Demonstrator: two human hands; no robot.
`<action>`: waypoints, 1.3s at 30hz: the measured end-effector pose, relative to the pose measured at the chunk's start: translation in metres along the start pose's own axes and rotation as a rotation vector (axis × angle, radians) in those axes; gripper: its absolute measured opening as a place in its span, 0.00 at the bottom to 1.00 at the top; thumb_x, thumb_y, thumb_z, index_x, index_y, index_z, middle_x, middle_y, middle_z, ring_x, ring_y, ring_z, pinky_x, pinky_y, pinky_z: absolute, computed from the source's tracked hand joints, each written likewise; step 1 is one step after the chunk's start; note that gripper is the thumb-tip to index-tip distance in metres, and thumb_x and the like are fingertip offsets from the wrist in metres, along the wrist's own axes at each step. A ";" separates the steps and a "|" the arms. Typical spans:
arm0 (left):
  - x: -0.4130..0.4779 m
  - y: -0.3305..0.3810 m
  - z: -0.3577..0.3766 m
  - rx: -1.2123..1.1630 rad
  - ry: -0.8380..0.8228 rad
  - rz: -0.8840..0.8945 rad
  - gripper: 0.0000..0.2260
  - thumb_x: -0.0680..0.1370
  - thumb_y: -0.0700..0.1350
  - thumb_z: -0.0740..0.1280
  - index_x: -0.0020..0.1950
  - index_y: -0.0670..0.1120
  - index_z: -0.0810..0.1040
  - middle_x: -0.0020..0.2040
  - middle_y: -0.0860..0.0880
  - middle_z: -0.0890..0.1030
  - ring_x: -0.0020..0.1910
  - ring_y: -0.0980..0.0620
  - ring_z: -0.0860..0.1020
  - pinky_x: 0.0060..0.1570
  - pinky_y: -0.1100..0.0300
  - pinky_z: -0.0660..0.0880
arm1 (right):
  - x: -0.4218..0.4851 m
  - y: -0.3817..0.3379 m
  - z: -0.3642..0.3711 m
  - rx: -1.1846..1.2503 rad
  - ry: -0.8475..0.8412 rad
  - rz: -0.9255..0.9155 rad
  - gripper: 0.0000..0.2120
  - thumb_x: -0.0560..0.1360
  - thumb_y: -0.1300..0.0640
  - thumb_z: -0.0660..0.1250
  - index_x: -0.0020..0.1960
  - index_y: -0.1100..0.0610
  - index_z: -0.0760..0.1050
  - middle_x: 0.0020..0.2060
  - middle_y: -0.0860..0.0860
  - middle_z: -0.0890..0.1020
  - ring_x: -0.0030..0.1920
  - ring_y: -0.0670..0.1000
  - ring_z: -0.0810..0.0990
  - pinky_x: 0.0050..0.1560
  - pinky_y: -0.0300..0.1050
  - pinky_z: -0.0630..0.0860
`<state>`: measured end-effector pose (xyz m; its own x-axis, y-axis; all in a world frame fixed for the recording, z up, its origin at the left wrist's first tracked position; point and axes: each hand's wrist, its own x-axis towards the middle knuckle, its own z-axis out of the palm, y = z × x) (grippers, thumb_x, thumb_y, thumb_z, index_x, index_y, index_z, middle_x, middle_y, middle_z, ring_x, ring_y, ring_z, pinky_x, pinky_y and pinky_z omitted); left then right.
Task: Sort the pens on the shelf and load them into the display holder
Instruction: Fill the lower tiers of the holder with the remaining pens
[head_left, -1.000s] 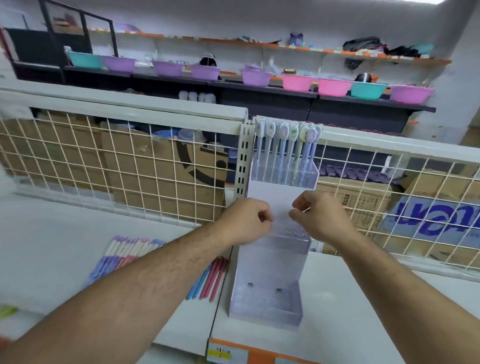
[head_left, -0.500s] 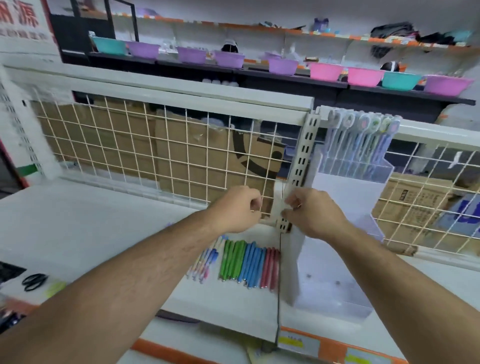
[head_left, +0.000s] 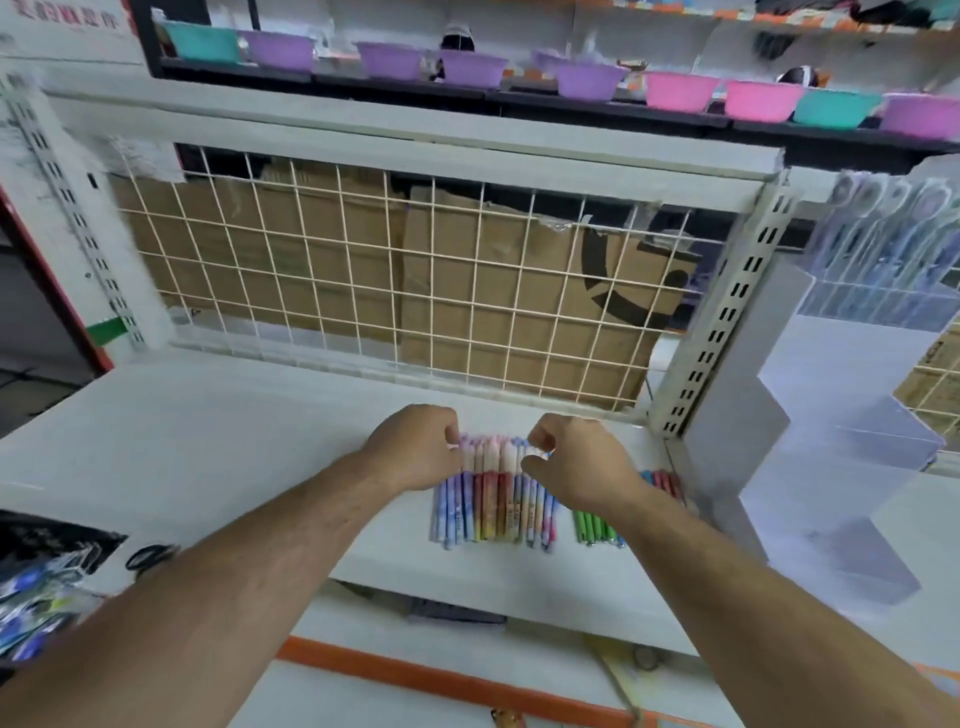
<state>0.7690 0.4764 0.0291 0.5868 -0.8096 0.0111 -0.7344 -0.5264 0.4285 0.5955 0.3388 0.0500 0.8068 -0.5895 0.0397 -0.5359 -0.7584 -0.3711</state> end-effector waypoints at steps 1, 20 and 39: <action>-0.002 -0.007 0.003 -0.006 -0.007 -0.032 0.04 0.74 0.48 0.69 0.47 0.50 0.79 0.47 0.54 0.80 0.46 0.52 0.78 0.47 0.55 0.78 | 0.000 -0.003 0.007 -0.002 -0.004 0.005 0.14 0.76 0.48 0.69 0.60 0.50 0.77 0.53 0.45 0.81 0.49 0.50 0.77 0.45 0.43 0.72; 0.005 -0.035 0.056 -0.216 -0.092 -0.336 0.09 0.75 0.51 0.66 0.37 0.49 0.73 0.37 0.52 0.78 0.35 0.55 0.77 0.29 0.62 0.67 | -0.006 -0.011 0.039 0.088 -0.020 0.117 0.05 0.77 0.50 0.68 0.51 0.49 0.79 0.46 0.44 0.82 0.39 0.45 0.80 0.40 0.44 0.81; 0.009 -0.033 0.057 -0.129 -0.106 -0.434 0.05 0.80 0.46 0.61 0.46 0.47 0.71 0.37 0.51 0.72 0.33 0.53 0.72 0.25 0.62 0.66 | -0.017 0.001 0.035 0.134 -0.006 0.108 0.06 0.78 0.50 0.69 0.51 0.51 0.80 0.45 0.43 0.81 0.33 0.48 0.83 0.39 0.45 0.83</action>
<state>0.7796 0.4716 -0.0363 0.7877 -0.5471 -0.2834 -0.3763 -0.7914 0.4818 0.5901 0.3577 0.0166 0.7477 -0.6639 -0.0129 -0.5824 -0.6463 -0.4930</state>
